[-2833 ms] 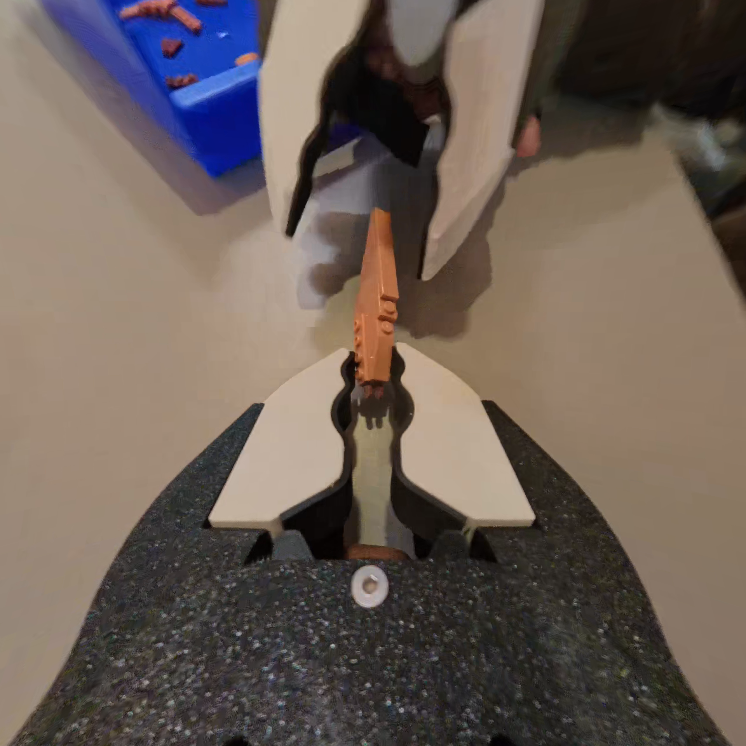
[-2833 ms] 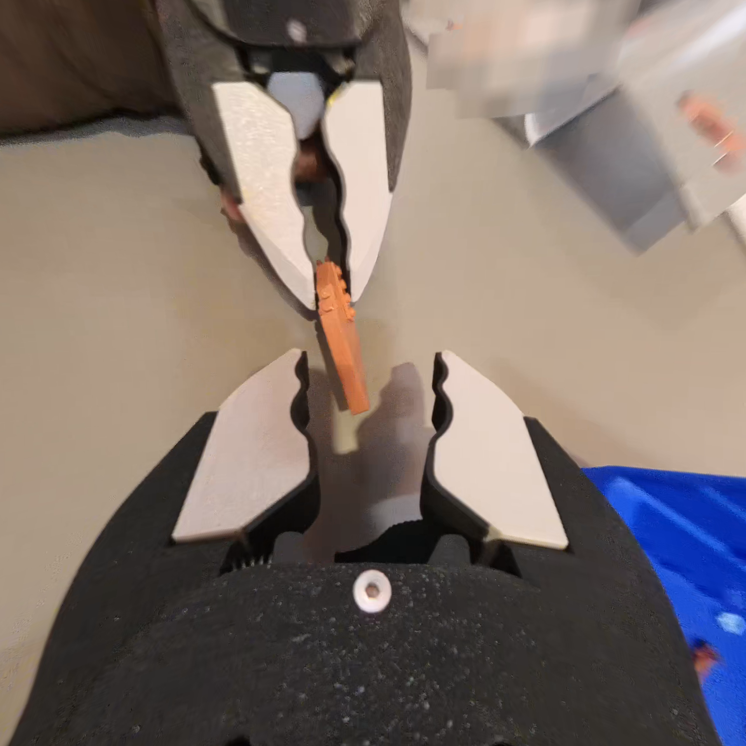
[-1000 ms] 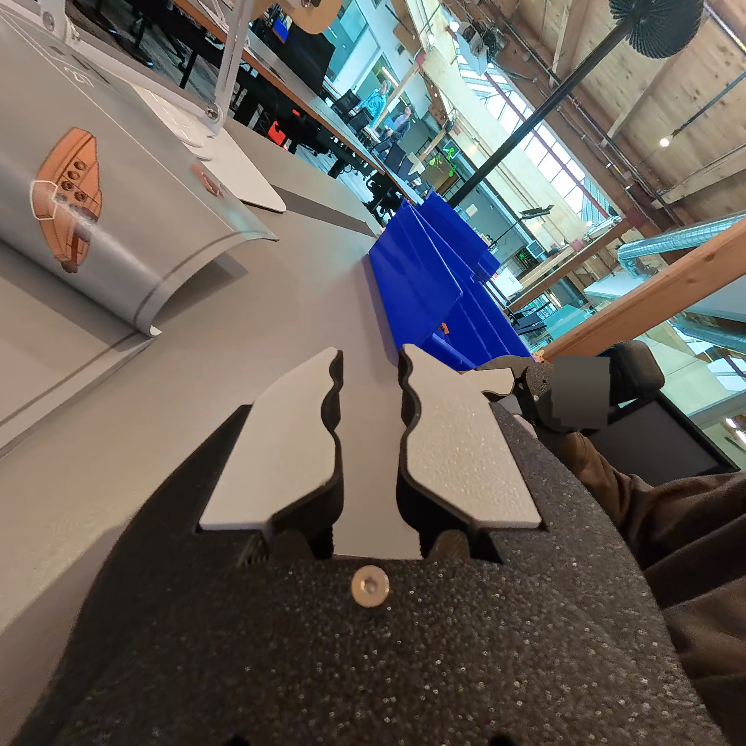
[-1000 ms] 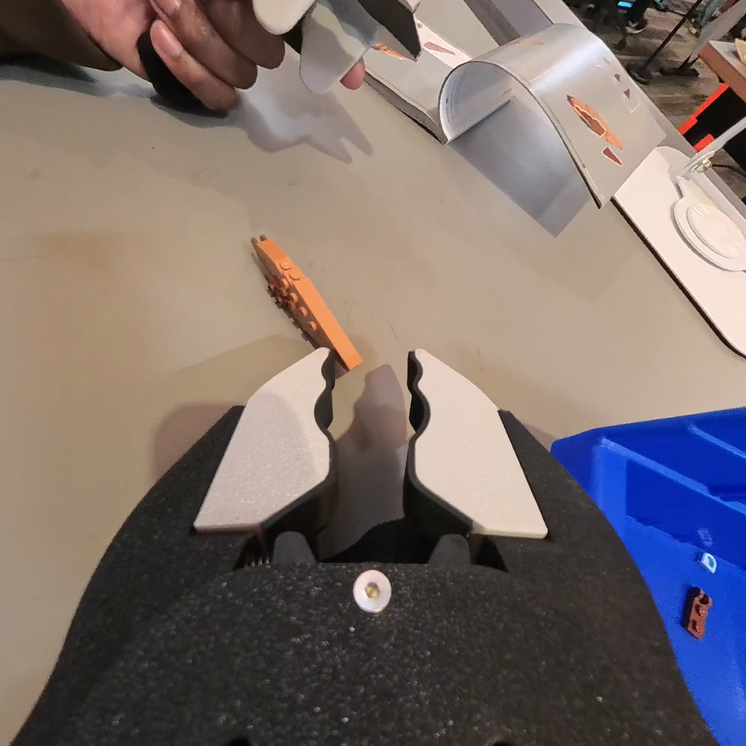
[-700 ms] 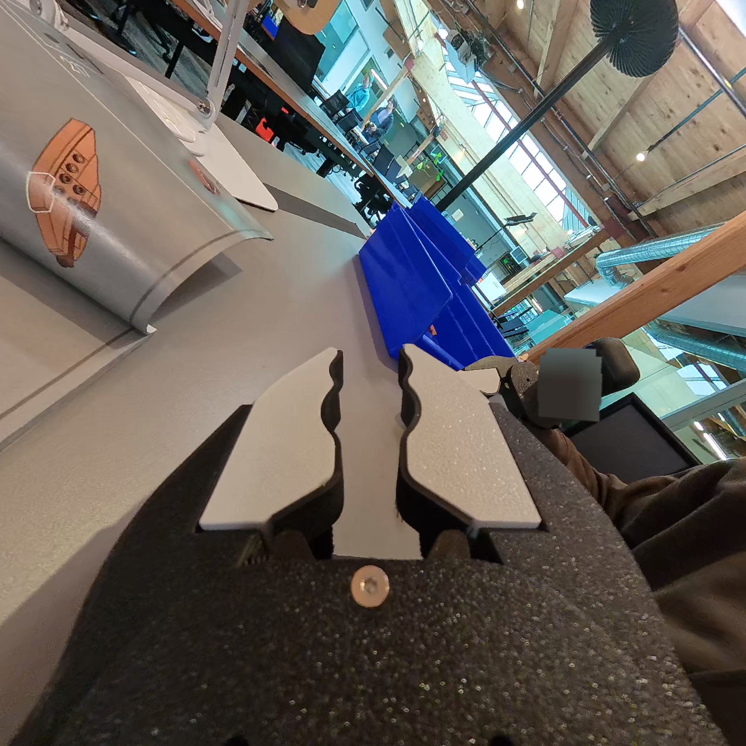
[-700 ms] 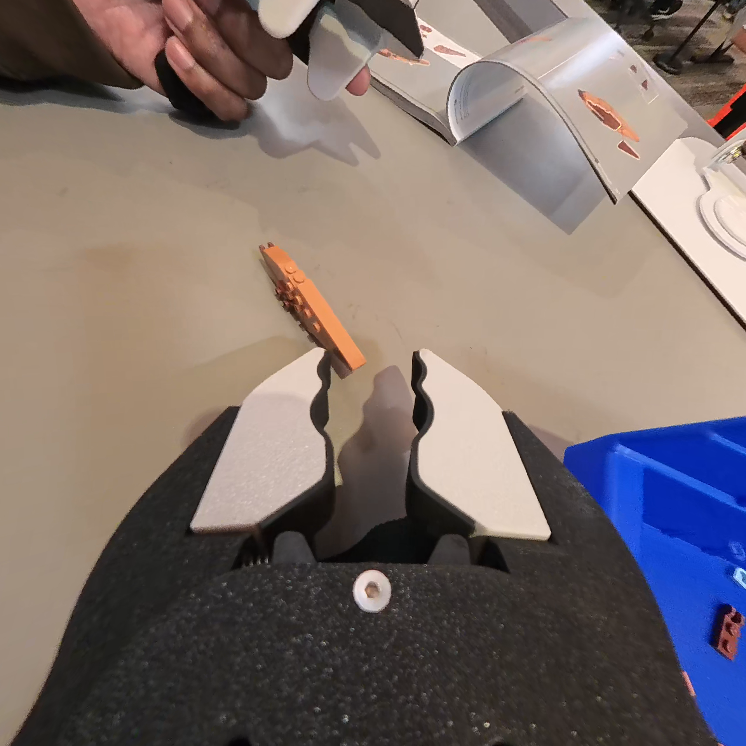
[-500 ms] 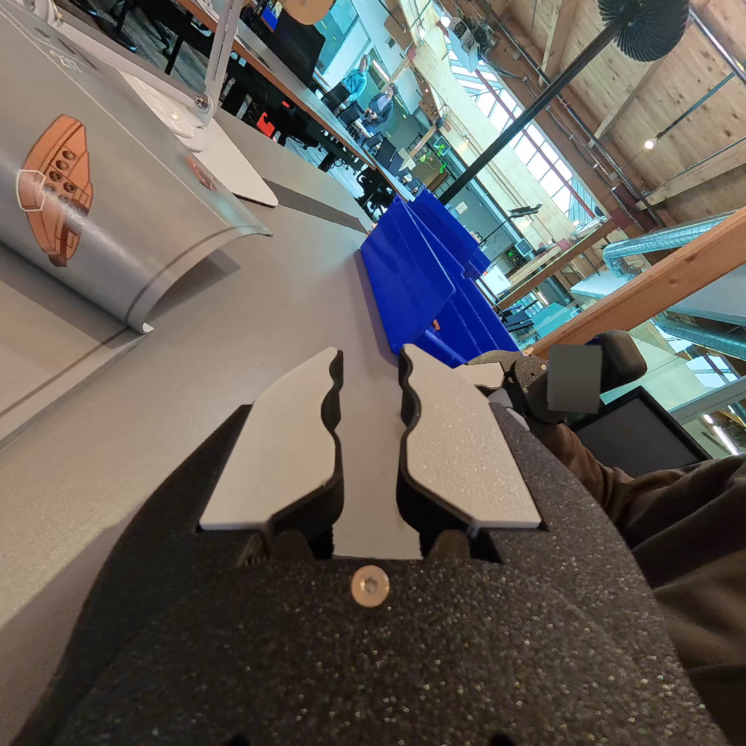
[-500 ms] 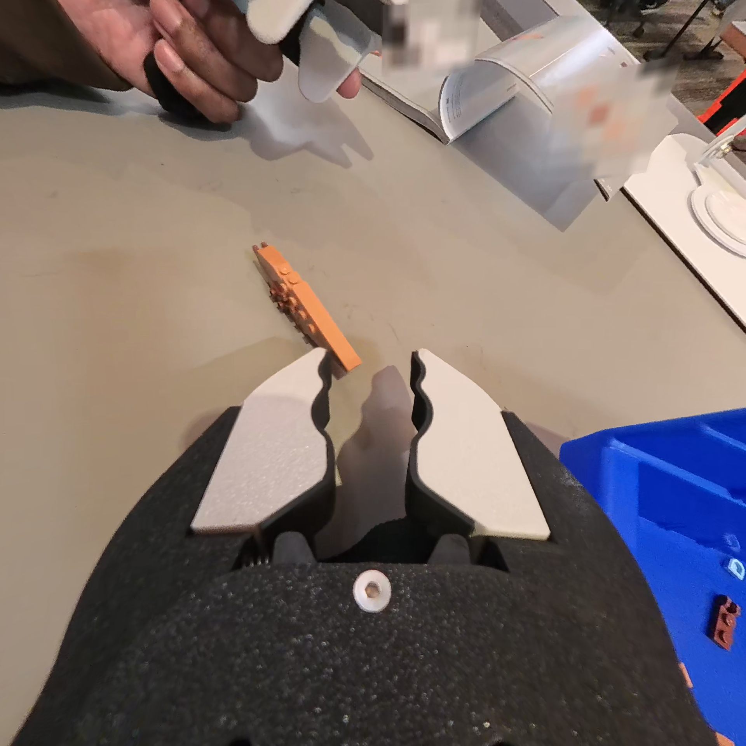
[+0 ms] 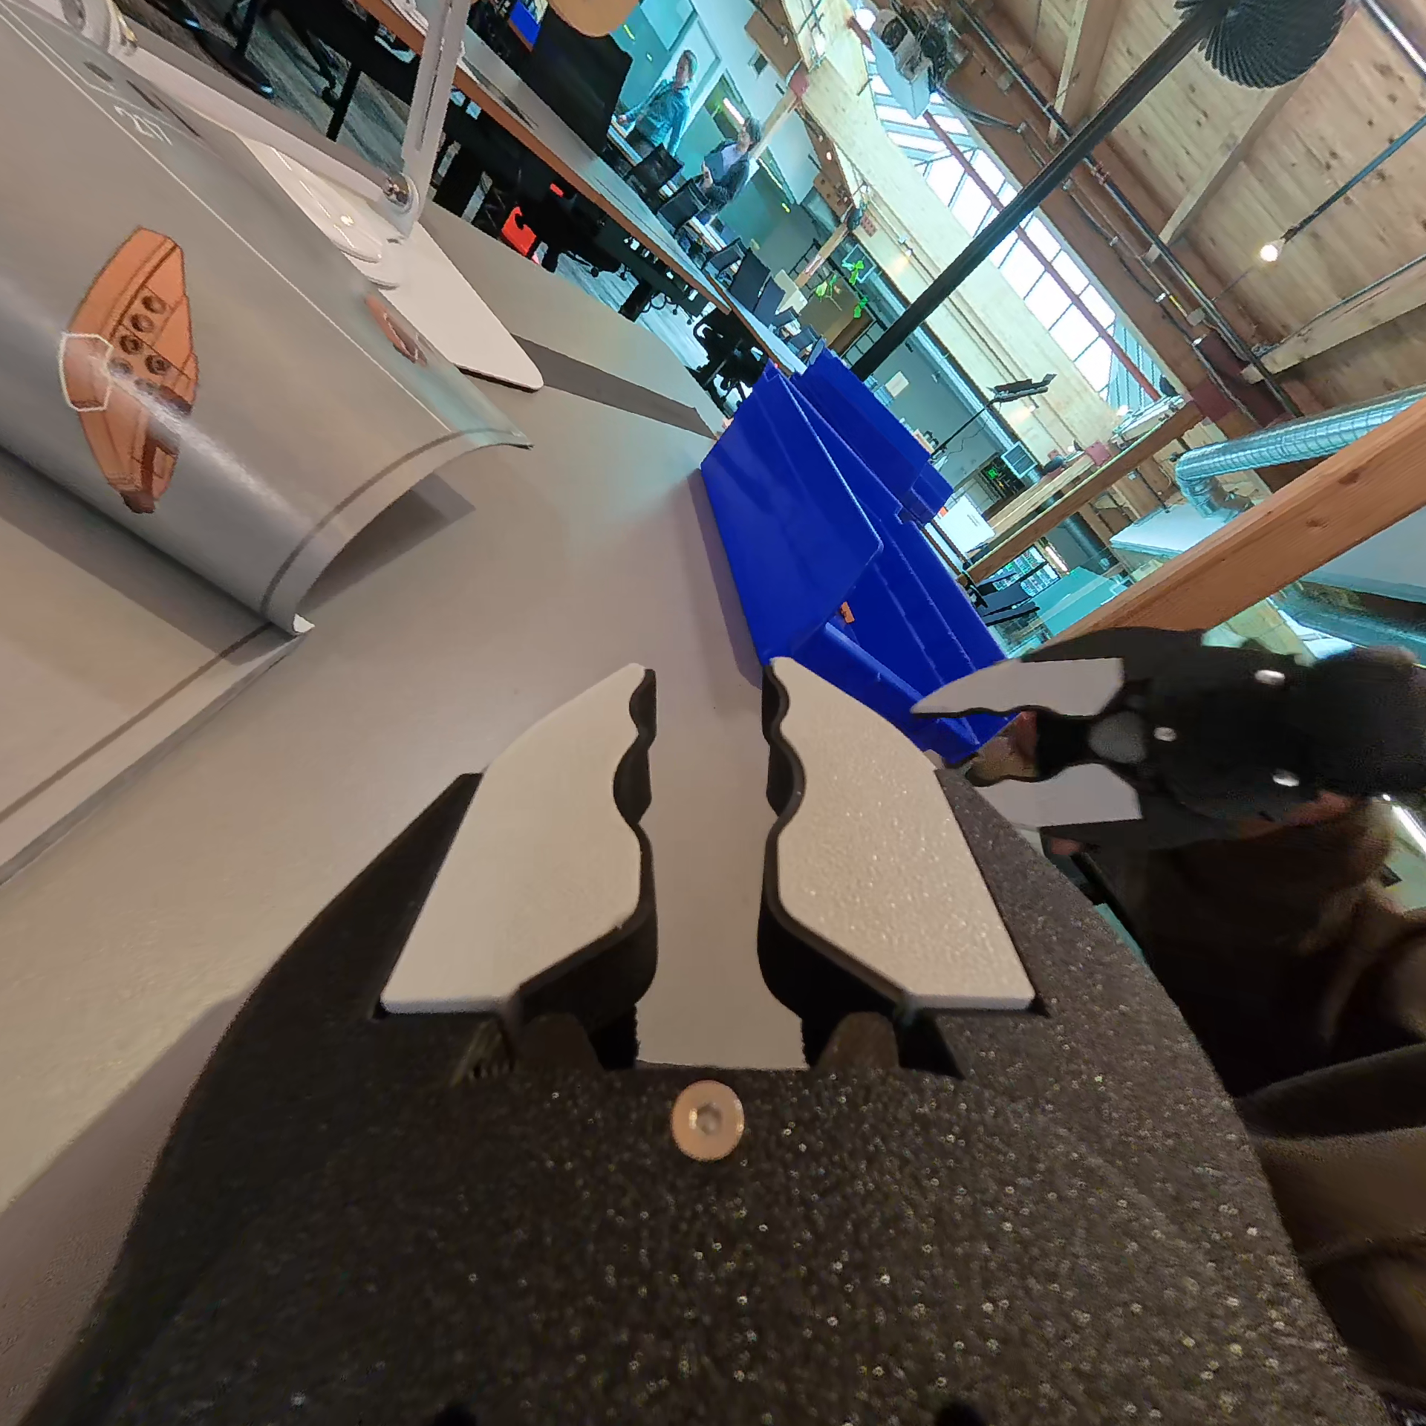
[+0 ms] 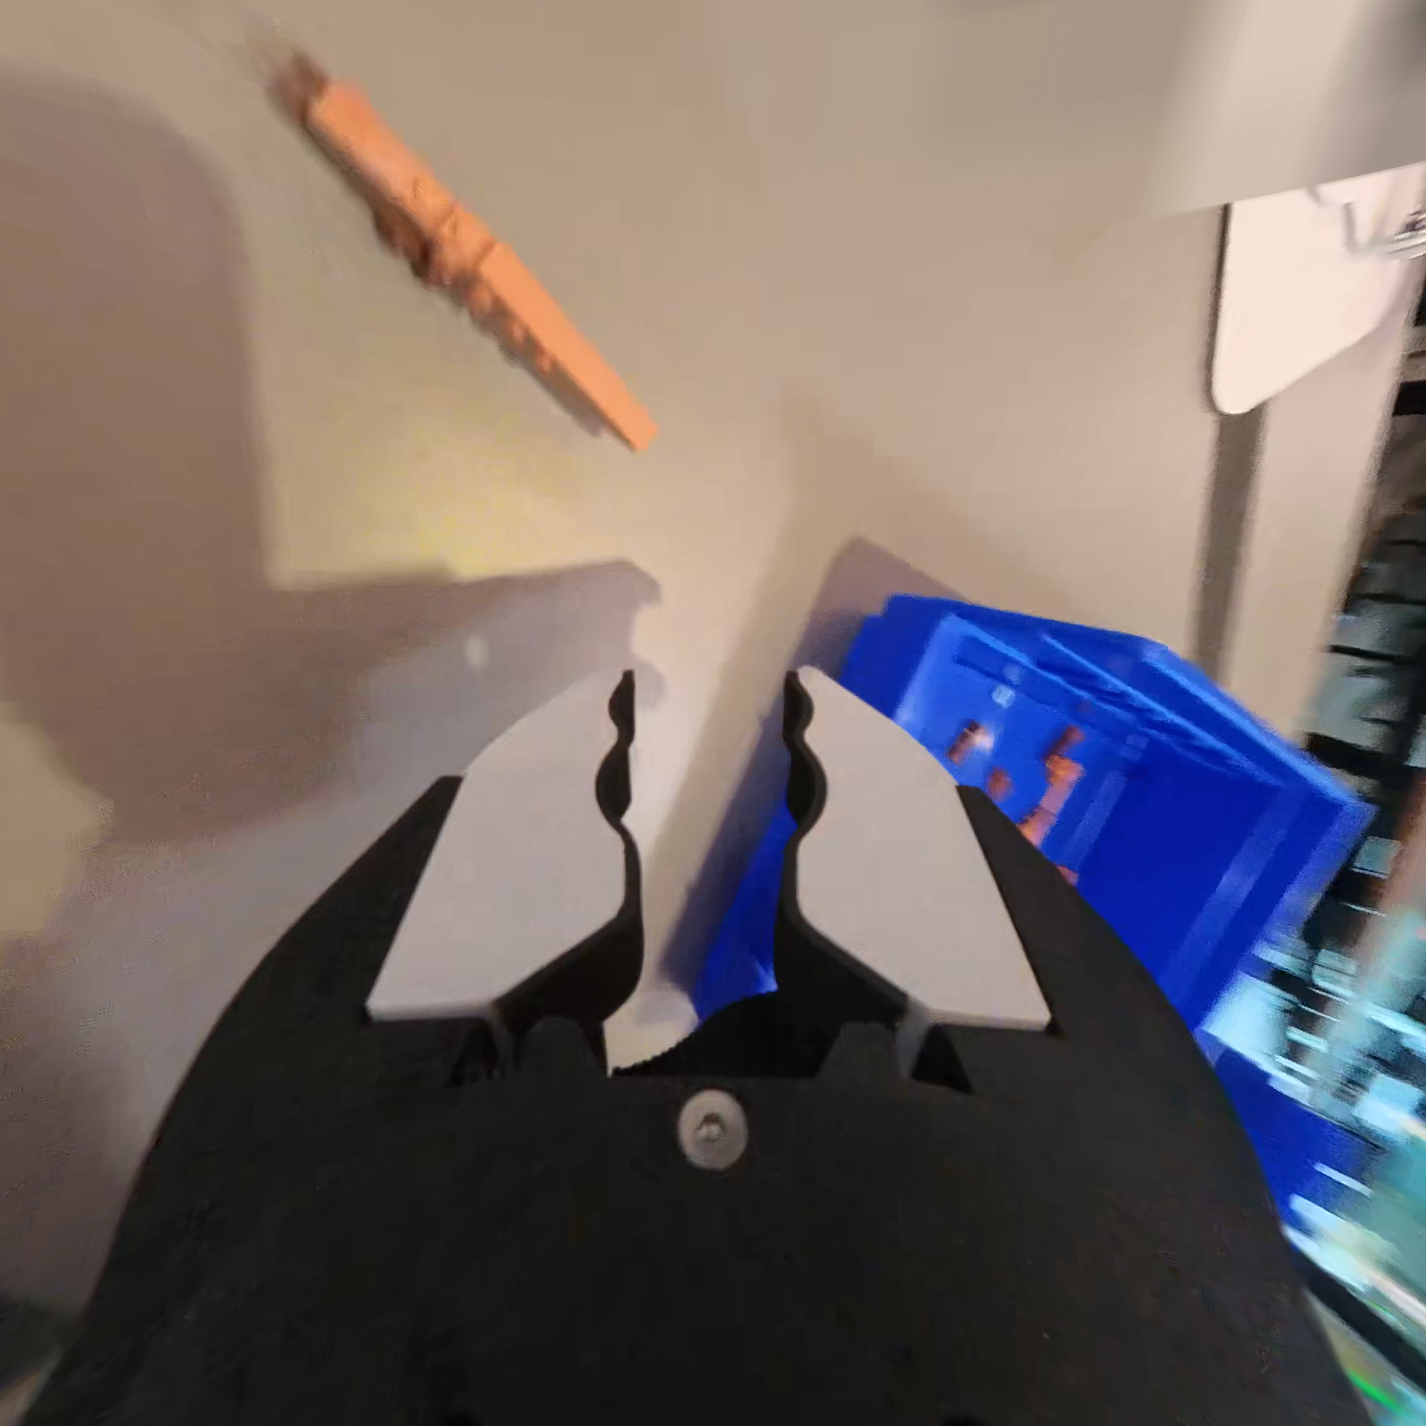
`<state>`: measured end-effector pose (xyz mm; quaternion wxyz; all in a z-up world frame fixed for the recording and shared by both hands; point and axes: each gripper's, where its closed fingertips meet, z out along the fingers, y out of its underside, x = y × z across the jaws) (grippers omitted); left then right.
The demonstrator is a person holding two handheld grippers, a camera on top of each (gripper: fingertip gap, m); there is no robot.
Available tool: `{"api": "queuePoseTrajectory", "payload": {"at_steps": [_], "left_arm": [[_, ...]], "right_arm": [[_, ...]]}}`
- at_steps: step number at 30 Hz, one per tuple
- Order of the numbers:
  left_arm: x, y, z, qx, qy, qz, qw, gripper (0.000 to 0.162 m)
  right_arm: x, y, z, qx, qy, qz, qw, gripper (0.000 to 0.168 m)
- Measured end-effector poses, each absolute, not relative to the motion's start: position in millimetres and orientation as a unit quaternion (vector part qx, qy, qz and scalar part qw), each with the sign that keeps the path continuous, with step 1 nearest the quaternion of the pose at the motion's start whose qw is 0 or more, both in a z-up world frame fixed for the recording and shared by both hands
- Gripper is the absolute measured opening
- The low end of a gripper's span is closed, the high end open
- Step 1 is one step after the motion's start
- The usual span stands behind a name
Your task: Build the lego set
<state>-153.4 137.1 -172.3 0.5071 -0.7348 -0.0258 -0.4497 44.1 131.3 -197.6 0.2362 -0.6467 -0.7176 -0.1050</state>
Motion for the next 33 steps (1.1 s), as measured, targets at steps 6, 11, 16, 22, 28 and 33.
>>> {"api": "queuePoseTrajectory", "payload": {"at_steps": [6, 11, 16, 22, 28, 33], "left_arm": [[-156.3, 137.5, -171.7, -0.734, -0.025, -0.445, 0.513, 0.026], [-156.0, 139.3, -172.0, -0.735, -0.022, -0.441, 0.514, 0.026], [-156.8, 139.4, -170.5, -0.73, -0.022, -0.448, 0.516, 0.026], [-152.8, 135.9, -169.6, -0.73, -0.008, -0.45, 0.514, 0.026], [-149.4, 133.4, -170.1, -0.733, 0.002, -0.451, 0.509, 0.026], [-148.8, 133.0, -169.6, -0.733, 0.003, -0.451, 0.51, 0.026]], "right_arm": [[49.9, 95.6, -144.3, -0.521, -0.794, -0.263, 0.172, 0.038], [18.0, 64.6, -121.8, -0.462, -0.828, -0.257, 0.188, 0.037], [7.0, 59.3, -120.1, -0.443, -0.831, -0.259, 0.217, 0.037], [5.4, 58.3, -141.1, -0.445, -0.847, -0.214, 0.195, 0.04], [-22.0, 48.3, -125.7, -0.441, -0.846, -0.173, 0.245, 0.036], [-17.7, 47.6, -145.2, -0.414, -0.857, -0.203, 0.232, 0.04]]}}
